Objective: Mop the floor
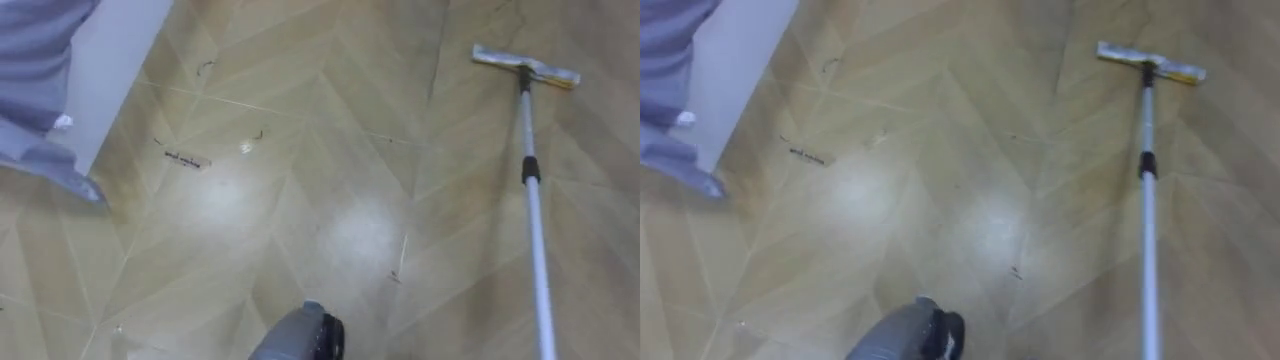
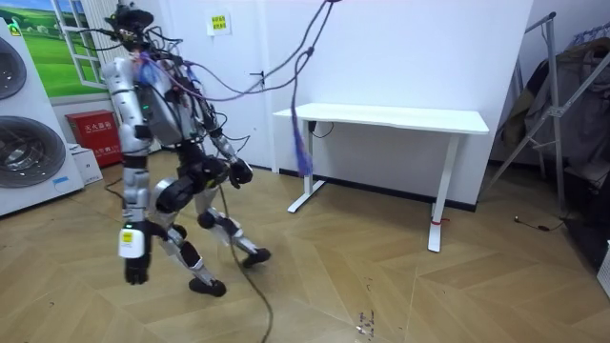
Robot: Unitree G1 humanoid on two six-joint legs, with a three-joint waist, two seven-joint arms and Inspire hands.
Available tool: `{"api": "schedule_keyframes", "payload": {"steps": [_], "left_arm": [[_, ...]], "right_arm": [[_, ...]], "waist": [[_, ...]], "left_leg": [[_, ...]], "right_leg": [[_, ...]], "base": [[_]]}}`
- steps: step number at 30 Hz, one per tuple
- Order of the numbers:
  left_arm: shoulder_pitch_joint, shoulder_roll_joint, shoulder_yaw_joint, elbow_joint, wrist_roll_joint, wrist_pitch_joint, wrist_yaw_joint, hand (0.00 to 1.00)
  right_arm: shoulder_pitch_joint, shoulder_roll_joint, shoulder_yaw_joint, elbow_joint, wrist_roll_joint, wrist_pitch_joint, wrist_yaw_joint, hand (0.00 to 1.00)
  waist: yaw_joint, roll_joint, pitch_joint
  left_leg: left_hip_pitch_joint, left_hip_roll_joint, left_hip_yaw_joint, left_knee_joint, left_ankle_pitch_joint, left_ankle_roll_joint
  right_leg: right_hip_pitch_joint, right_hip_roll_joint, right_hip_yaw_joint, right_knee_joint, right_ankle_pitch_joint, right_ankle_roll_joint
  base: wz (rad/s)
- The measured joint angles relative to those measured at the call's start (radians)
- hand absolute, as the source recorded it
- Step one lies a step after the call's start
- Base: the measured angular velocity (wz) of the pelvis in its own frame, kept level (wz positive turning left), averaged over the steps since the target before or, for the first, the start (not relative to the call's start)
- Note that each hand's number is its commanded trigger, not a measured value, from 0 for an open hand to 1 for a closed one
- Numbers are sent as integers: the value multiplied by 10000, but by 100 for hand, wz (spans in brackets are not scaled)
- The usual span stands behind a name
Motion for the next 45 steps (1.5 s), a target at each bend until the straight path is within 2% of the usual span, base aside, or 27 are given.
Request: {"api": "schedule_keyframes", "payload": {"steps": [2,5,9,11,12,13,14,15,16,18,20,21,22,25,26,28,31,33,35,36,37,39,40,41,42,43,45], "left_arm": [[-3,-13,-14,-10,37,-29,162,0],[76,-185,-19,2,225,61,178,0],[424,-259,-17,5,-22,437,160,0],[614,-222,-18,23,-118,584,161,0],[698,-169,-27,21,-168,646,170,0],[706,-92,-25,45,-424,681,223,0],[706,-83,-62,80,-533,682,253,0],[704,-83,-207,91,-734,671,263,0],[660,-63,-192,42,-872,654,256,0],[607,29,-188,-18,-874,521,183,0],[674,67,-194,27,-845,458,82,0],[755,75,-202,-28,-844,442,-39,0],[844,77,-207,-28,-836,443,-231,0],[722,20,-194,15,-682,435,-492,0],[640,-13,-194,43,-666,441,-490,0],[270,-69,-71,-111,-250,388,-441,0],[-317,-97,417,-303,-209,171,-6,0],[-431,-170,373,-447,-251,140,242,0],[-420,-311,373,-571,-316,146,330,0],[-426,-375,395,-605,-316,174,338,0],[-403,-378,390,-572,-347,211,357,0],[-242,-329,398,-539,-510,343,398,0],[-110,-229,382,-482,-568,462,416,0],[83,-81,368,-375,-806,578,518,0],[183,-23,349,-341,-920,636,600,0],[315,36,274,-254,-984,686,750,0],[416,33,140,-217,-1004,687,838,0]], "right_arm": [[431,224,-47,-9,-2,-1,-115,100],[789,653,-143,-25,-7,62,-176,100],[826,826,-175,-171,-192,590,-257,100],[495,807,-178,-163,-240,769,-331,100],[57,776,-198,-109,-298,907,-358,100],[-486,750,-183,-66,-302,970,-353,100],[-799,706,-161,-21,-302,1014,-327,100],[-1394,538,-114,9,-310,1083,-321,100],[-1976,385,-106,-16,-310,1096,-266,100],[-2640,225,-95,-198,-254,1065,-220,100],[-2999,157,-87,-309,-147,1010,-87,100],[-3015,138,-80,-407,25,1002,8,100],[-2908,124,-77,-418,165,992,158,100],[-2123,47,2,-246,519,964,435,100],[-1923,12,2,-150,531,954,450,100],[-879,-53,25,-104,498,936,296,100],[-41,341,22,-130,391,802,-107,100],[252,572,24,-130,391,662,-189,100],[453,702,23,-130,352,627,-183,100],[588,813,-8,-129,208,633,-208,100],[739,926,-15,-155,157,691,-239,100],[877,989,-71,-201,113,850,-248,100],[719,1002,-62,-158,98,888,-250,100],[508,997,-27,-124,54,947,-231,100],[334,975,-17,-123,-33,1021,-239,100],[-127,878,-27,-118,-213,1189,-231,100],[-981,610,-20,-120,-206,1298,-232,100]], "waist": [[-195,179,8],[-451,274,7],[-420,230,22],[-406,196,38],[-366,87,91],[-309,-50,153],[-261,-148,195],[2,-196,205],[310,-324,208],[572,-507,263],[766,-646,260],[808,-677,215],[727,-613,94],[688,-732,58],[637,-705,66],[449,-372,60],[197,-58,43],[-156,9,42],[-402,63,43],[-442,57,54],[-444,-34,59],[-437,-84,32],[-411,-62,33],[-341,-210,40],[-328,-324,68],[-220,-440,117],[86,-556,155]], "left_leg": [[290,-55,-66,-105,-190,67],[848,-62,-66,-295,-546,94],[2022,-66,-51,-165,-1456,-9],[2386,-36,-22,165,-1809,-525],[2210,192,232,1017,-1712,-1161],[1728,472,569,2365,-974,-2167],[1429,549,639,3014,-405,-2275],[807,656,659,4119,506,-2001],[161,890,617,4081,280,-1671],[-801,1249,280,2618,109,-1523],[-1036,1352,-62,397,386,-1789],[-961,1453,-116,-62,966,-1770],[-619,1370,-51,-234,1134,-1551],[273,1150,517,-338,661,-728],[437,999,522,-298,498,-642],[895,678,473,-234,46,-272],[1183,535,376,-447,-285,-195],[1647,374,327,-851,-325,-173],[2150,332,286,-1152,-515,-226],[2499,339,239,-1199,-765,-288],[2821,346,216,-1124,-1075,-376],[3062,458,150,-439,-1392,-738],[2780,779,240,807,-1150,-1214],[2383,1028,256,2240,-504,-1833],[2173,1113,254,2873,-30,-1923],[1679,1190,225,3997,1107,-1958],[813,1214,223,5051,2111,-2048]], "right_leg": [[-900,211,-130,-131,-59,3],[-1797,433,-373,-2038,-38,-69],[-1477,371,-1293,-4148,411,-848],[-1045,312,-1499,-4047,257,-1094],[-943,365,-1483,-3775,1,-1084],[-864,438,-1322,-3492,-104,-1097],[-811,476,-1245,-3371,-191,-1133],[-713,594,-1091,-3215,-378,-1192],[-710,608,-1058,-3116,-485,-1243],[-566,653,-1012,-3099,-615,-1287],[-94,689,-883,-3167,-1017,-969],[380,611,-834,-3297,-1303,-809],[875,506,-849,-3549,-1530,-633],[1587,-45,-808,-3405,-1526,-391],[1558,-182,-825,-3001,-1338,-334],[1077,-225,-495,-1409,-106,-140],[-237,164,-337,-964,-3,-129],[-622,225,-329,-2197,-8,-164],[-732,334,-530,-3863,152,-394],[-681,343,-855,-4744,394,-708],[-608,344,-1105,-5081,683,-976],[-191,345,-1318,-4763,668,-1091],[53,507,-1432,-4497,401,-1354],[279,638,-1421,-4105,1,-1477],[368,720,-1394,-3938,-197,-1519],[494,817,-1322,-3651,-505,-1597],[484,956,-1106,-3256,-887,-1685]], "base": [[-2],[-15],[-11],[0],[-5],[-11],[-22],[-36],[-38],[-14],[6],[25],[34],[33],[39],[33],[0],[3],[-8],[-9],[-5],[-3],[-21],[-25],[-30],[-26],[-30]]}}
